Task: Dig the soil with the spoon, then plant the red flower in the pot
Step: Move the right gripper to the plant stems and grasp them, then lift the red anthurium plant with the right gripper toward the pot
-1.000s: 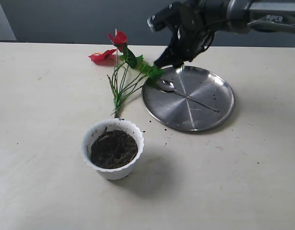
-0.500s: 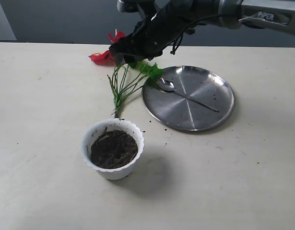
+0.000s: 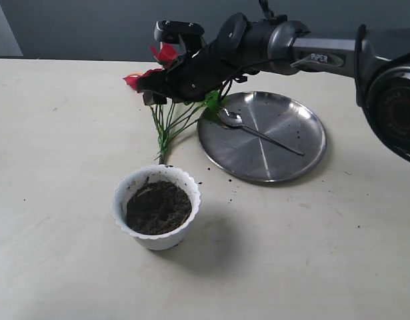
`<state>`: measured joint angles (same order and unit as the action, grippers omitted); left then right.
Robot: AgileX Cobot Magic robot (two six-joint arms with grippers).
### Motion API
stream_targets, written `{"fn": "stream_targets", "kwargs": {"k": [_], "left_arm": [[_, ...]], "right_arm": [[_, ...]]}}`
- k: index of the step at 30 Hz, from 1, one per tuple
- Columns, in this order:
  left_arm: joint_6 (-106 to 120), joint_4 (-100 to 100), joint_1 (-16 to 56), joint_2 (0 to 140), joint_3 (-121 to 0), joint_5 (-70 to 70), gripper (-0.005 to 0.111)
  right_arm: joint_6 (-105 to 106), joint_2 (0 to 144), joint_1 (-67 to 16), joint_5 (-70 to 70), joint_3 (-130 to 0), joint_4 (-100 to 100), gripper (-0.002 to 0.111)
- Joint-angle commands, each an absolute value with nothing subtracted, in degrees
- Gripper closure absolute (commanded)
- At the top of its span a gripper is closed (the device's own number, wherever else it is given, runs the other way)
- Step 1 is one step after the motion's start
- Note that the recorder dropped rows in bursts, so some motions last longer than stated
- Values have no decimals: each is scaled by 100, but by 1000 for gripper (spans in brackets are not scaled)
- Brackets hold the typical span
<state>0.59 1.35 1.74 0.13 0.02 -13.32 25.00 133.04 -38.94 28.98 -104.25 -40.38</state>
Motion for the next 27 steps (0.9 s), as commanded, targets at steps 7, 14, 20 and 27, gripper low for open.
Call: {"fn": "stream_targets", "kwargs": {"k": [7, 14, 20, 27], "left_arm": [[54, 136, 184, 0, 0, -1331, 106], [54, 136, 184, 0, 0, -1331, 106], [54, 136, 184, 0, 0, -1331, 106], [54, 136, 184, 0, 0, -1331, 106]], "right_arm": [[2469, 13967, -3905, 2788, -11132, -4054, 50], [2465, 14026, -3905, 3078, -11175, -4294, 107], [3090, 13579, -3988, 2794, -11274, -4746, 109], [3972, 12722, -4262, 2855, -11474, -4746, 109]]}}
